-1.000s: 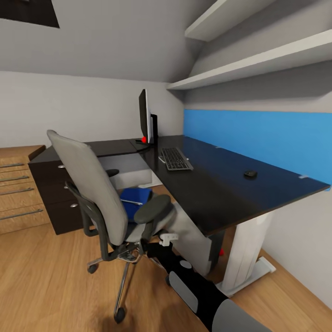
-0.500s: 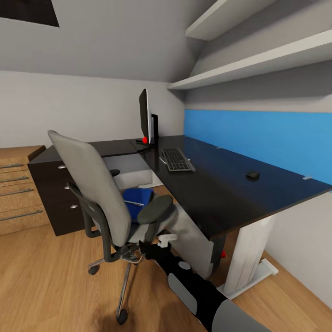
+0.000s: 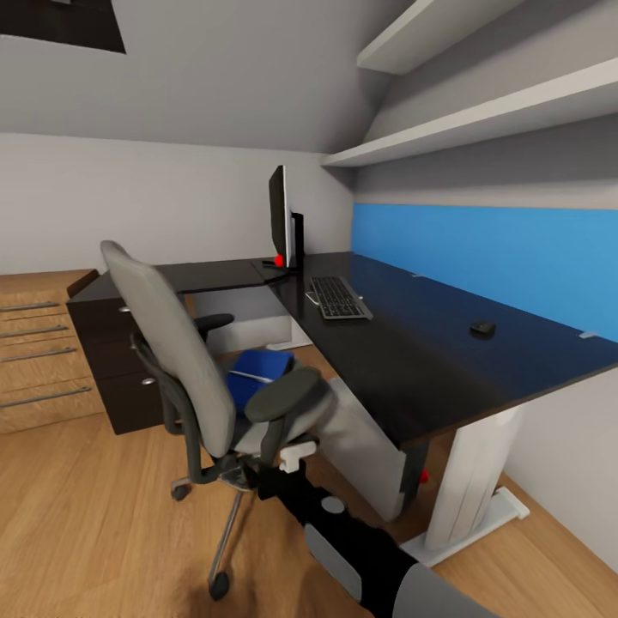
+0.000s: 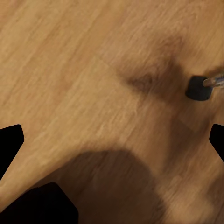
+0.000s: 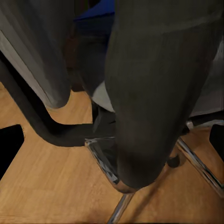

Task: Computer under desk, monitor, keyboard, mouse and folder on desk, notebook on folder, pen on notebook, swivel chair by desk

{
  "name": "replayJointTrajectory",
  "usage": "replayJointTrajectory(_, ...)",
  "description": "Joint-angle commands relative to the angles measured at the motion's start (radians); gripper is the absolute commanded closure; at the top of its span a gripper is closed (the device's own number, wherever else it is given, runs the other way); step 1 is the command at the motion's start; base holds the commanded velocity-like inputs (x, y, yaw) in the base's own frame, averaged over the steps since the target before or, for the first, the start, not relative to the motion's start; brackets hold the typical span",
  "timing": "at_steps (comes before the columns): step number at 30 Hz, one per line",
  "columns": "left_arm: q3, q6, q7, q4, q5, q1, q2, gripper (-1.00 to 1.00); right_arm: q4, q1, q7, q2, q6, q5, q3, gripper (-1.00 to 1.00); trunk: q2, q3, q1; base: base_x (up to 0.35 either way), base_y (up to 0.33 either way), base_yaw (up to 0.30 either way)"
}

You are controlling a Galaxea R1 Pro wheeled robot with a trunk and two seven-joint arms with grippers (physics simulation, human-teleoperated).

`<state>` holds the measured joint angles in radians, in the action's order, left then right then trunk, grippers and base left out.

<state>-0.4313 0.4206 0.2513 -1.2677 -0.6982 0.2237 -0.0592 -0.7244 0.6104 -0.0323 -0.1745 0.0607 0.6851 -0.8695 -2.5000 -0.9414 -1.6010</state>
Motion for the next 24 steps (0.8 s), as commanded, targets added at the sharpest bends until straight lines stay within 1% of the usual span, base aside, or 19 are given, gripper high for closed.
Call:
replayJointTrajectory(1, -0.001, 0.004, 0.006, -0.002, -0.01, 0.0, -0.001, -1.0, 0.001, 0.002, -0.003, 0.0, 0.006, 0.01, -0.016, -1.0, 0.0, -0.001, 0.0, 0.0, 0.0, 0.05)
replayJointTrajectory(4, -0.001, 0.004, 0.006, -0.002, -0.01, 0.0, -0.001, -1.0, -0.001, 0.002, -0.003, 0.0, 0.007, 0.009, -0.066, -1.0, 0.0, -0.001, 0.0, 0.0, 0.0, 0.025)
replayJointTrajectory(6, -0.001, 0.004, 0.006, -0.002, -0.01, 0.0, -0.001, -1.0, -0.002, 0.002, -0.003, 0.0, 0.007, 0.009, -0.085, -1.0, 0.0, -0.001, 0.0, 0.0, 0.0, 0.012)
replayJointTrajectory(7, -0.001, 0.004, 0.006, -0.002, -0.01, 0.0, -0.001, -1.0, -0.003, 0.002, -0.003, 0.0, 0.007, 0.008, -0.1, -1.0, 0.0, -0.001, 0.0, 0.0, 0.0, 0.007)
replayJointTrajectory(9, -0.001, 0.003, 0.005, -0.002, -0.011, 0.0, -0.001, -1.0, -0.004, 0.002, -0.003, 0.0, 0.007, 0.008, -0.115, -1.0, 0.0, -0.001, 0.0, 0.0, 0.0, 0.004)
replayJointTrajectory(14, -0.001, 0.003, 0.007, -0.002, -0.012, 0.0, -0.001, -1.0, -0.009, 0.0, -0.004, 0.0, 0.011, 0.008, -0.131, -1.0, 0.0, -0.001, 0.0, 0.0, 0.0, 0.001)
replayJointTrajectory(24, -0.002, 0.003, 0.012, 0.0, -0.011, 0.0, -0.001, -1.0, -0.015, -0.006, -0.004, 0.0, 0.027, 0.009, -0.13, -1.0, 0.0, -0.001, 0.0, 0.0, 0.0, 0.0)
